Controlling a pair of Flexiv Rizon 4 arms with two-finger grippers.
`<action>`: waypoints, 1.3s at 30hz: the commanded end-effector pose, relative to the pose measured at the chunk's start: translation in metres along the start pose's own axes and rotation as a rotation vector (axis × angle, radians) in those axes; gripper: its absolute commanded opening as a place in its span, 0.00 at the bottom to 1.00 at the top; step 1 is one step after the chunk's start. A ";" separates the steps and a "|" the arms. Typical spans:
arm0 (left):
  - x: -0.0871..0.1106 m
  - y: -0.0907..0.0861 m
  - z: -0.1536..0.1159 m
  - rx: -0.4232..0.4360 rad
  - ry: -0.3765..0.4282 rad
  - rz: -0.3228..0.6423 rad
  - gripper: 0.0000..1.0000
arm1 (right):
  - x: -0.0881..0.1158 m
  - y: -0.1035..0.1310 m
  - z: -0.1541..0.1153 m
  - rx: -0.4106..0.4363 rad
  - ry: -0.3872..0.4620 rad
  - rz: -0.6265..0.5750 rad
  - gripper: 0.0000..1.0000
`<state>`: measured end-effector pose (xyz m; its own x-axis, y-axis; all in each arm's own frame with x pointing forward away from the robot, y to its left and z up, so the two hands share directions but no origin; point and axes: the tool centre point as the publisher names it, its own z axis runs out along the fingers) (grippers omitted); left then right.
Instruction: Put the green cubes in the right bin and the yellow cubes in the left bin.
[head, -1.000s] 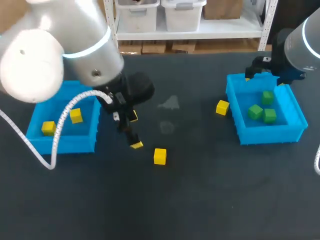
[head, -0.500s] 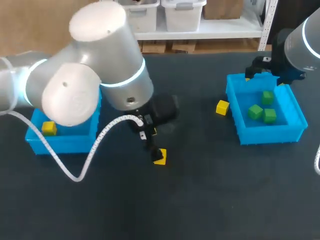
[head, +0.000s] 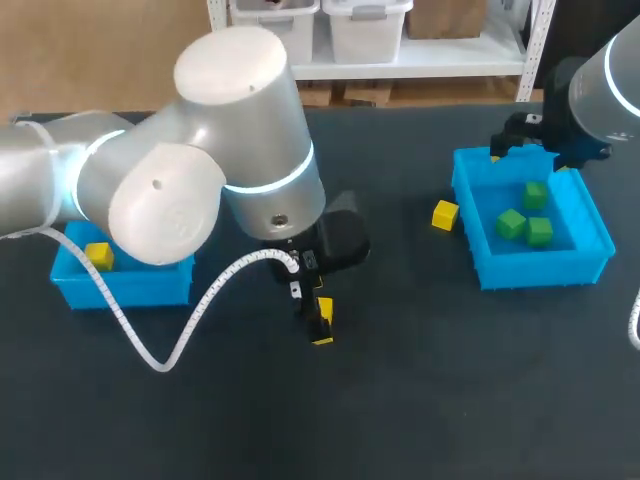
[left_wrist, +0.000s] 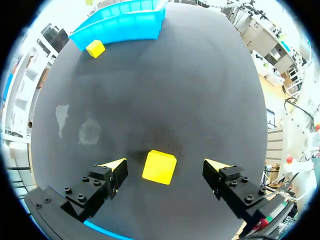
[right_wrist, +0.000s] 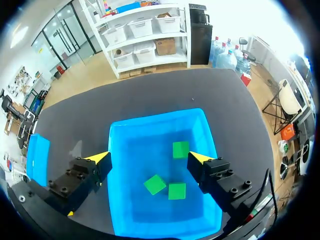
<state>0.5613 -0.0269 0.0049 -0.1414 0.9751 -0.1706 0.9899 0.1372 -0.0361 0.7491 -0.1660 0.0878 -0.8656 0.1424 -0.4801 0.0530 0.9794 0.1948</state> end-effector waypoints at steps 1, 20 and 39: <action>-0.003 0.003 0.011 -0.008 0.006 -0.004 1.00 | 0.001 0.000 0.000 0.002 -0.006 0.001 1.00; 0.000 0.040 0.001 -0.181 -0.083 -0.013 0.00 | 0.001 0.000 0.000 0.002 -0.006 0.001 1.00; 0.082 0.152 -0.137 -0.356 -0.387 -0.564 0.00 | 0.001 0.000 0.000 0.002 -0.006 0.001 1.00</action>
<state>0.7063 0.0651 0.1052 -0.5230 0.6918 -0.4978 0.7604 0.6426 0.0941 0.7491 -0.1660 0.0878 -0.8656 0.1424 -0.4801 0.0530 0.9794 0.1948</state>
